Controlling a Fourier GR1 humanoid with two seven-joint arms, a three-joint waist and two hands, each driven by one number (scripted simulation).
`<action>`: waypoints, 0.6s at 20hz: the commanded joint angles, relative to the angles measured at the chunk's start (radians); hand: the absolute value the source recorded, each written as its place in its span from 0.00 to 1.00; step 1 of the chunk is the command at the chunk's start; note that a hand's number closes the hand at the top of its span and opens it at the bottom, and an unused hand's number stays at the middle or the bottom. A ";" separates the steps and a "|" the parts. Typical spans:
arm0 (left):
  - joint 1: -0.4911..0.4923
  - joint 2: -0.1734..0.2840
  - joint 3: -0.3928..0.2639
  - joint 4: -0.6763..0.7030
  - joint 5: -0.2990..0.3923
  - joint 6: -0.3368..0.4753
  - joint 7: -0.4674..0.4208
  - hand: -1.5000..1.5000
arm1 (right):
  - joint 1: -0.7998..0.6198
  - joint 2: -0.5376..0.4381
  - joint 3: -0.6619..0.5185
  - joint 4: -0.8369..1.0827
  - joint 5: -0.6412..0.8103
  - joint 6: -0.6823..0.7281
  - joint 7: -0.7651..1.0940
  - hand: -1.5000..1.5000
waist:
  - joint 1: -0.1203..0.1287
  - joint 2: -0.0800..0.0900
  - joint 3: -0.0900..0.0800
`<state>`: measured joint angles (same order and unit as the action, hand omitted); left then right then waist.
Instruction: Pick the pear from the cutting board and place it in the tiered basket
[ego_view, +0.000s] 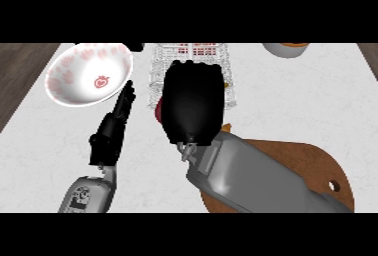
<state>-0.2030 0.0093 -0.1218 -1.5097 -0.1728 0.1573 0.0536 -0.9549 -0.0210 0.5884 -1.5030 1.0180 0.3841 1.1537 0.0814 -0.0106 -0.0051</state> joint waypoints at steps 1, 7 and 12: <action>0.006 -0.005 0.008 0.034 -0.001 0.008 -0.026 0.50 | -0.171 0.020 -0.043 0.037 -0.099 0.073 0.272 1.00 | -0.012 0.003 -0.001; 0.006 0.001 -0.004 -0.010 0.008 -0.014 -0.003 0.50 | -0.309 0.020 -0.163 0.192 -0.205 -0.131 0.263 1.00 | 0.022 0.013 0.000; -0.007 0.015 0.006 -0.003 0.006 -0.003 0.006 0.50 | -0.445 0.020 -0.157 0.370 -0.217 -0.190 0.256 1.00 | 0.010 0.016 0.000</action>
<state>-0.2046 0.0146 -0.1212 -1.5040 -0.1728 0.1654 0.0448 -1.2993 -0.0173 0.4348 -1.2527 0.8228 0.2771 1.1977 0.0827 0.0020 -0.0047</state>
